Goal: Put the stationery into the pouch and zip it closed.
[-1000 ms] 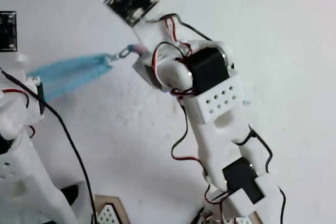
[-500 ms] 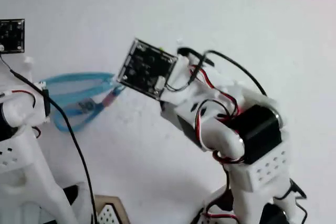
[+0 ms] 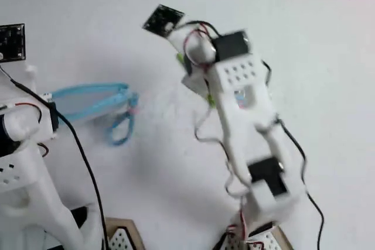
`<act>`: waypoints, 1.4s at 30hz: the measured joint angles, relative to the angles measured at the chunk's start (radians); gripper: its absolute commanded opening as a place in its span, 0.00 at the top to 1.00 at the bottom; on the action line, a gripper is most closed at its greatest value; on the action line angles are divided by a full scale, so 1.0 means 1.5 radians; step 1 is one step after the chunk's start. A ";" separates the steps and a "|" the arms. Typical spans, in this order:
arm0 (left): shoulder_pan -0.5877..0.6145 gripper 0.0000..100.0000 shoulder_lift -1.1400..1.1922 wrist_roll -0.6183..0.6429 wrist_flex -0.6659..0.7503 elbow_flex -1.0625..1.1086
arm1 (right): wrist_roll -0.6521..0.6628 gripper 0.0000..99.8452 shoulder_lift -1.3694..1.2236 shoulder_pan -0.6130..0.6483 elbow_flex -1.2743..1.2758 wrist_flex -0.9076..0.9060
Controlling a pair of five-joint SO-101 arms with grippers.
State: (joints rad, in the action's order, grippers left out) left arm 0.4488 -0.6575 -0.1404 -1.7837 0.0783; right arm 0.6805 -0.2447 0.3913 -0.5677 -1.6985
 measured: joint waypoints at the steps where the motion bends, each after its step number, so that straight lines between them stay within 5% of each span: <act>1: 0.000 0.98 0.000 0.000 0.000 0.000 | -0.006 0.75 -0.048 0.000 -0.038 0.010; 18: -0.053 0.98 -0.001 0.000 0.000 0.066 | -0.056 0.75 -0.729 0.000 -0.627 0.102; 25: -0.053 0.98 -0.001 0.000 0.000 0.066 | -0.055 0.98 -0.755 0.000 -0.662 0.102; 42: -0.053 0.98 -0.001 0.000 0.000 0.066 | -0.056 0.98 -0.626 -0.002 -0.616 -0.037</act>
State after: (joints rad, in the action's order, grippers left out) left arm 0.3690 -0.6590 -0.1404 -1.7837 0.1780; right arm 0.5961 -1.1838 0.3882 -1.4914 -1.7538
